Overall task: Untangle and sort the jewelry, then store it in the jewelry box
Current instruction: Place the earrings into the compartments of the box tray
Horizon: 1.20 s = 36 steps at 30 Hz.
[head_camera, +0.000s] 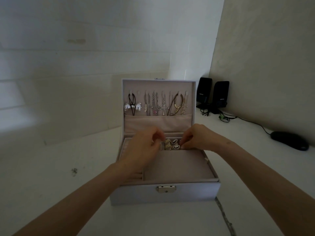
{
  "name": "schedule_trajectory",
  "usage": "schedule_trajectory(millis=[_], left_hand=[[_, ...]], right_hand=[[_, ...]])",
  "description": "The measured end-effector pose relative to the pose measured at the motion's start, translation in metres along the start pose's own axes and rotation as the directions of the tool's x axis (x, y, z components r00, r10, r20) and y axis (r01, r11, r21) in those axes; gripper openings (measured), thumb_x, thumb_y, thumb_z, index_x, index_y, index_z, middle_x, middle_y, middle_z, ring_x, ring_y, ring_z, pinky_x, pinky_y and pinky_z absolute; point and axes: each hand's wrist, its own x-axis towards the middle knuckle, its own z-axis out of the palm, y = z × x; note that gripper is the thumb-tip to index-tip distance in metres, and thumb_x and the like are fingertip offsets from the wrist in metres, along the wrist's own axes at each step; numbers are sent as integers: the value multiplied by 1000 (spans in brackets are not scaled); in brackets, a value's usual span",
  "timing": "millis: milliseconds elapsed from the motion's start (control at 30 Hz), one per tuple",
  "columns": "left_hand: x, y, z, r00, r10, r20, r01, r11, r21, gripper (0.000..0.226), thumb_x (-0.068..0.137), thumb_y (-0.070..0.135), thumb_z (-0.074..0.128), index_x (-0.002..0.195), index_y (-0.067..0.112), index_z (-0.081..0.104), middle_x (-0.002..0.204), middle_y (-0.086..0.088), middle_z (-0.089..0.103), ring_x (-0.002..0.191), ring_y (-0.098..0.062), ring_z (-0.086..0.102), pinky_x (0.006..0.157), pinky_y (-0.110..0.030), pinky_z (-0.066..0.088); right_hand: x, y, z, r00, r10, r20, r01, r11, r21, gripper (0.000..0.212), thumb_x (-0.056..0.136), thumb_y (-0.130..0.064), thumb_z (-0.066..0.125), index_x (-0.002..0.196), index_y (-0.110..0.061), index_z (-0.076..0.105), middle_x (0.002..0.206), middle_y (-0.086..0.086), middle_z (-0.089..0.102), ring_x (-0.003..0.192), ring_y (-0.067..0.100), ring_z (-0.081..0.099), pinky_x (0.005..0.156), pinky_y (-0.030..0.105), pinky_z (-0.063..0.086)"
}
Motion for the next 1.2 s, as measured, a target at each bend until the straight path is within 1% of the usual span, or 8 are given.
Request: schedule_trajectory(millis=[67, 167, 300, 400, 500, 667, 867, 1200], left_hand=[[3, 1, 7, 993, 64, 102, -69, 996, 49, 24, 87, -1, 52, 100, 13, 67, 100, 2, 66, 95, -8, 57, 78, -10, 39], [9, 3, 16, 973, 99, 208, -127, 984, 124, 31, 87, 1, 50, 112, 15, 65, 112, -1, 63, 107, -13, 52, 89, -24, 40], [17, 5, 25, 936, 133, 325, -209, 955, 212, 36, 88, 3, 47, 114, 17, 67, 115, -1, 64, 109, -17, 54, 93, -32, 41], [25, 6, 29, 940, 123, 319, -212, 941, 262, 28, 88, 8, 50, 107, 17, 69, 108, -3, 66, 102, -19, 56, 87, -33, 44], [35, 9, 33, 950, 83, 302, -176, 940, 292, 15, 86, 16, 60, 100, 14, 66, 106, -6, 65, 100, -23, 58, 83, -34, 45], [47, 8, 38, 948, 49, 313, -167, 917, 362, 27, 82, 21, 64, 108, 12, 63, 110, -10, 66, 105, -28, 58, 83, -38, 46], [46, 6, 41, 959, 30, 283, -140, 916, 377, 27, 80, 20, 61, 106, 12, 64, 108, -12, 66, 104, -30, 59, 83, -39, 47], [46, 7, 36, 957, -50, 285, -48, 943, 329, 24, 79, 19, 66, 102, 13, 66, 105, -9, 66, 101, -26, 59, 82, -35, 49]], right_hand=[[1, -2, 4, 1000, -11, -29, 9, 998, -63, 11, 80, -16, 72, 91, -15, 75, 92, 1, 70, 87, 11, 62, 80, 25, 52], [4, -4, 6, 1000, -3, -19, 0, 990, -144, 13, 81, -20, 70, 93, -18, 74, 95, 1, 69, 86, 14, 61, 80, 30, 52], [7, -5, 4, 1000, 7, 0, -6, 980, -198, 10, 80, -30, 71, 88, -25, 71, 89, -3, 63, 85, 12, 57, 73, 26, 46], [8, 1, 4, 998, 23, -52, -31, 987, -159, 12, 76, -32, 76, 78, -24, 67, 92, -2, 66, 88, 13, 59, 76, 27, 49], [7, 2, 6, 997, 16, -77, -28, 989, -147, 15, 75, -28, 77, 69, -23, 64, 82, -2, 61, 83, 16, 59, 72, 28, 48], [12, -1, 7, 997, 33, -64, -47, 974, -221, 26, 75, -30, 76, 91, -10, 72, 85, 6, 63, 80, 21, 60, 66, 28, 45], [12, -12, 6, 999, 39, 10, -34, 959, -282, 19, 75, -26, 72, 78, -20, 54, 68, -4, 48, 76, 17, 51, 66, 27, 40], [12, -18, 2, 999, -5, 39, 21, 907, -420, 26, 76, -33, 70, 76, -20, 48, 63, -8, 39, 75, 17, 48, 67, 28, 39]])
